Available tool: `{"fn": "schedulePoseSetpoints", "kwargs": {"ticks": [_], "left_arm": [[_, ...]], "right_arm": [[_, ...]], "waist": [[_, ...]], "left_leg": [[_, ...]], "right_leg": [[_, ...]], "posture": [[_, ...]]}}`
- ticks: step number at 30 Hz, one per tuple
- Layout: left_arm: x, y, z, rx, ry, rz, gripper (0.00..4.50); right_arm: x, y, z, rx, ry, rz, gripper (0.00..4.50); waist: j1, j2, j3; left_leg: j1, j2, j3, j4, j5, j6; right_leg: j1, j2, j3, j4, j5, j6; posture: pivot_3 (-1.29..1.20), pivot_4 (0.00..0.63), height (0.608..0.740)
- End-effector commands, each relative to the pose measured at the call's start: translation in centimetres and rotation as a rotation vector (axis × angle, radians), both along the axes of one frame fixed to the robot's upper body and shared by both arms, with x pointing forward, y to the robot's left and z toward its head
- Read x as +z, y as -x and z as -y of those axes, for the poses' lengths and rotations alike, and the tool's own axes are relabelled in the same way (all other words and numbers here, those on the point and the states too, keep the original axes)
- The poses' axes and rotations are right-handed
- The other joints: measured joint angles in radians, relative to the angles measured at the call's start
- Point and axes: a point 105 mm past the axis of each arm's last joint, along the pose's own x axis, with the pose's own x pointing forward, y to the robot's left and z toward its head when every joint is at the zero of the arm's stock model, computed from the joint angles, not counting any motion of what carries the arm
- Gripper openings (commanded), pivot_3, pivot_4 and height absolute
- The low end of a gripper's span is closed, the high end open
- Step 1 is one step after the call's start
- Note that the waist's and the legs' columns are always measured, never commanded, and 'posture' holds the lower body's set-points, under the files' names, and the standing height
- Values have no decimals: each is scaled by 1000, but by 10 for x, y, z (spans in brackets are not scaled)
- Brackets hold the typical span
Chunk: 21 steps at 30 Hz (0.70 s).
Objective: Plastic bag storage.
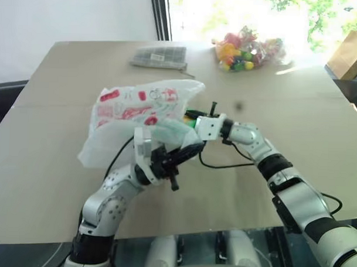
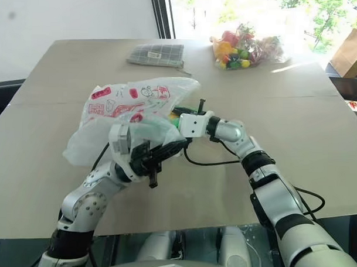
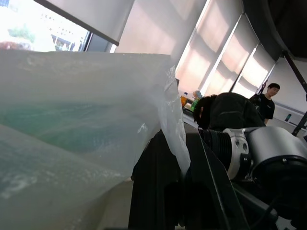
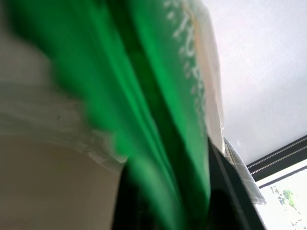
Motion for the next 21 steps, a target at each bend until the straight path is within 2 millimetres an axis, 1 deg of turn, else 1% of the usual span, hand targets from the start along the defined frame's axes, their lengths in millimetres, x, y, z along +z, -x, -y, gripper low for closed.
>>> {"fn": "schedulePoseSetpoints", "kwargs": {"ticks": [1, 2, 3, 4, 6, 7, 12, 14, 16, 18, 21], "left_arm": [[7, 12, 0, -6, 17, 24, 0], [6, 12, 0, 5, 19, 19, 0], [5, 13, -1, 18, 20, 17, 0], [5, 14, -2, 31, 25, 14, 0], [5, 14, -5, 63, 34, 11, 0], [6, 14, -6, 78, 38, 10, 0], [4, 17, -13, 148, 46, -5, 0], [1, 19, -15, 172, 45, -15, 0], [0, 21, -16, 191, 51, -23, 0], [-2, 23, -17, 202, 52, -29, 0], [-3, 25, -17, 210, 54, -35, 0]], "right_arm": [[45, 3, -11, 22, -98, 124, 2112], [44, -3, -9, -8, -111, 91, 2564], [41, -10, -5, -36, -122, 23, 2923], [36, -13, 0, -36, -120, -37, 3414], [24, -12, 8, 5, -72, -123, 4348], [20, -12, 14, 13, -47, -140, 4435], [13, -26, 48, -50, 1, -212, 4435], [7, -35, 63, -104, 18, -267, 4435], [6, -46, 80, -195, 29, -274, 4435], [10, -58, 90, -281, -16, -300, 4435], [16, -70, 92, -351, -84, -345, 4435]], "waist": [[0, 0, 0], [1, 0, 0], [1, 0, 0], [3, 0, 0], [8, 0, 0], [10, 0, 0], [8, 0, 0], [4, 0, 0], [2, 0, 0], [1, 1, 0], [-1, 1, 1]], "left_leg": [[0, 0, 0, 0, 0, 0], [0, 0, 0, 0, 0, 0], [0, 0, 0, 0, 0, 0], [0, 0, 0, 0, 0, 0], [-1, 0, -1, 0, 0, 0], [-1, -1, -1, 0, 0, 0], [-1, -1, -2, 0, 0, 0], [-1, -1, -2, 0, 0, 0], [-1, -1, -2, 0, 0, 0], [-1, -1, -1, 0, 0, 0], [0, -1, -1, 0, 0, 0]], "right_leg": [[-1, 0, 0, 0, 0, 0], [-1, 0, 0, 1, 0, 0], [-1, 0, 0, 1, 0, 0], [0, 0, 0, 1, 0, 0], [0, -1, 1, 0, 0, 0], [0, -2, 1, 0, 0, 0], [1, -3, 2, -1, 0, 0], [1, -2, 2, -1, 0, 0], [1, -2, 2, 0, 0, 0], [0, -2, 2, 0, 0, 0], [0, -2, 3, 0, 0, 0]], "posture": [[0, 150, 740], [0, 150, 740], [0, 150, 740], [0, 150, 740], [0, 150, 740], [0, 150, 740], [0, 150, 740], [0, 150, 740], [0, 150, 740], [0, 150, 740], [0, 150, 740]]}}
